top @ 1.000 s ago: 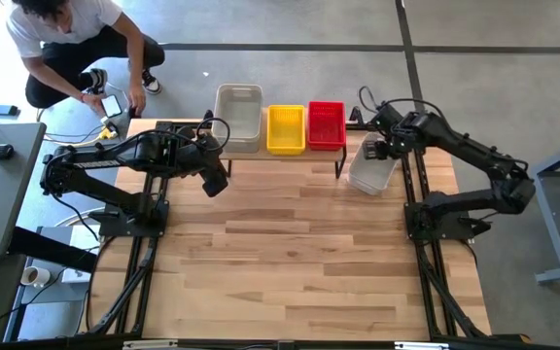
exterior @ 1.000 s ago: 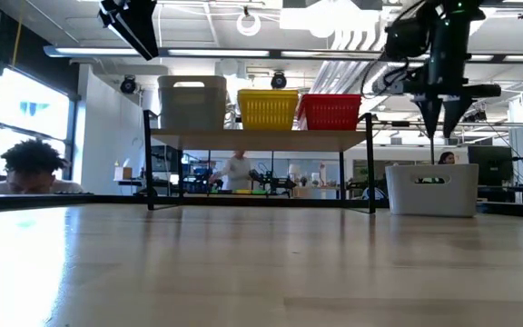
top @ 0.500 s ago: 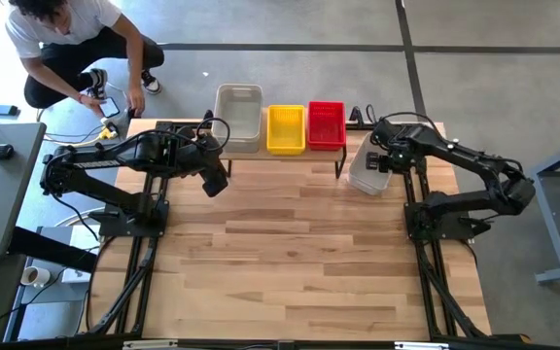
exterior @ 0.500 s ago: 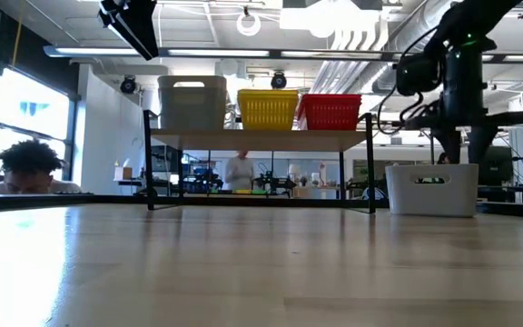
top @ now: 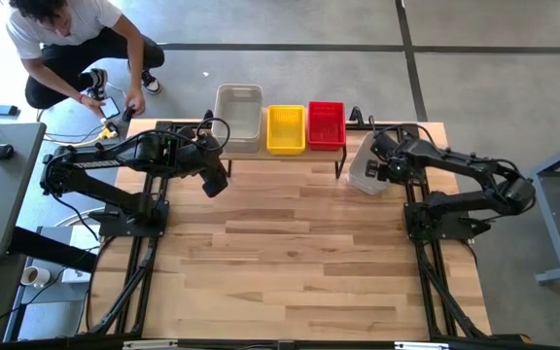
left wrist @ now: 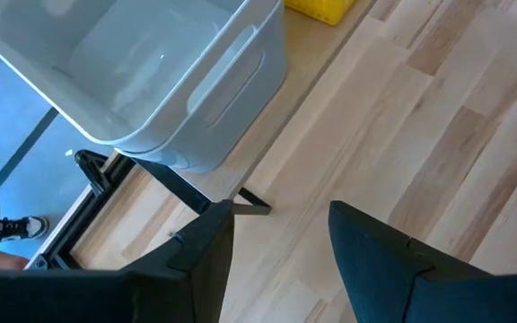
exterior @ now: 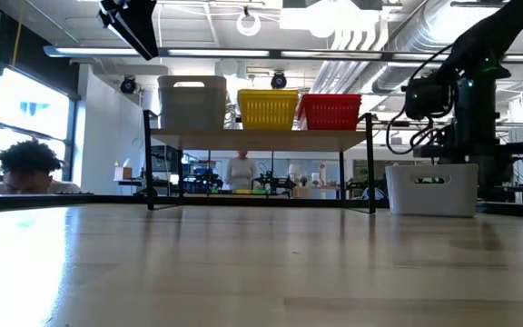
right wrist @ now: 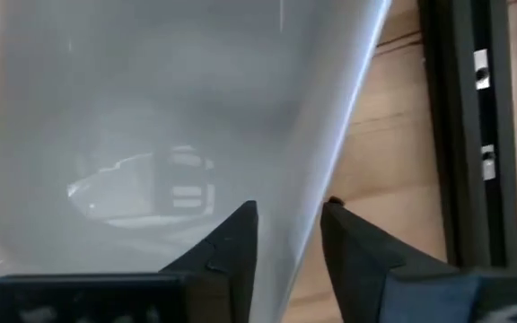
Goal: Stack baskets on shelf by color
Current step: Stack the gray bin on top of the other gray bin on the shelf
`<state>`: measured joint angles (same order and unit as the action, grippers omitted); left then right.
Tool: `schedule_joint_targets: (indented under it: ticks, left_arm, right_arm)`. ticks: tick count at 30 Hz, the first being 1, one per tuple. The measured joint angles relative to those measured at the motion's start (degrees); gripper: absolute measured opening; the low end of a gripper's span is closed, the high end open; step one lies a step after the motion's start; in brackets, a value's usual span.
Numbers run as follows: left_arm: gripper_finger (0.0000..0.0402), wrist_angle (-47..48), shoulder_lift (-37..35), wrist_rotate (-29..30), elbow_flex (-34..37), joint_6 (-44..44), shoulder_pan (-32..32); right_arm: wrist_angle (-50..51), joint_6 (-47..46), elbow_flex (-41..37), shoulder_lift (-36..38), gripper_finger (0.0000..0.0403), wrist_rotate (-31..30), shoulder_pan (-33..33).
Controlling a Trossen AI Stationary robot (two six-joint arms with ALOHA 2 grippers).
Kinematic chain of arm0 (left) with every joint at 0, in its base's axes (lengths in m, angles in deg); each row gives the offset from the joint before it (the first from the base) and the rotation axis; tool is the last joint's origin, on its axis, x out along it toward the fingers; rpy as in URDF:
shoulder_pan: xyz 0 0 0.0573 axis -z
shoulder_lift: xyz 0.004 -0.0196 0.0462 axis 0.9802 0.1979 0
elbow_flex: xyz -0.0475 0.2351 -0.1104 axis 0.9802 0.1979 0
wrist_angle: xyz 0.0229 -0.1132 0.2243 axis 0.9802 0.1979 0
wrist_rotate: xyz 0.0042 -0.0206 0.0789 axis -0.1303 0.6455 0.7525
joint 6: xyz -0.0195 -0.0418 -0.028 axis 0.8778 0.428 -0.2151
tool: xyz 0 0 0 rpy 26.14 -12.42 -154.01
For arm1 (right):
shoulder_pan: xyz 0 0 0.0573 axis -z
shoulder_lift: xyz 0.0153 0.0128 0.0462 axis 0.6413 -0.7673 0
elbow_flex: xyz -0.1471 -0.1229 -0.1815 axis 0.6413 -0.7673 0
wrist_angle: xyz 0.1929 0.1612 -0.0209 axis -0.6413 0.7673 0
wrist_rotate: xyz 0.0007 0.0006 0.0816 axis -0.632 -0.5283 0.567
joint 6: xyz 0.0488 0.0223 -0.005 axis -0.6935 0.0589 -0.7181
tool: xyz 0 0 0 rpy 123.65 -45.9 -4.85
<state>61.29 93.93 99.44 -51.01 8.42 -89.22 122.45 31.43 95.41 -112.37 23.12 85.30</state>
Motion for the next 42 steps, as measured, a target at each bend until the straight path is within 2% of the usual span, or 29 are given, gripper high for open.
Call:
schedule_joint_targets:
  ticks: [8,14,18,36,42]
  left_arm:
    - [0.0172,0.0,0.0,-0.01,0.0,0.0,0.0]
    - [0.0172,-0.02,0.0,-0.01,0.0,0.0,0.0]
    - [0.0172,-0.04,0.0,-0.01,0.0,0.0,0.0]
    - [0.0172,-0.04,0.0,0.03,0.0,0.0,0.0]
    - [0.0172,-0.04,0.0,0.05,0.0,0.0,0.0]
  right_arm:
    - [-1.47,-0.37,-0.55,-0.02,0.0008,-4.21,0.0]
    - [-1.75,-1.88,-0.36,0.0,0.0003,-4.46,-0.01]
    - [1.15,-2.29,2.55,0.0,0.0001,-6.41,-0.9]
    - [30.86,-4.23,32.35,0.0,0.0,-23.77,-5.97]
    - [35.32,-4.9,41.45,0.0,0.0,-27.99,-8.05]
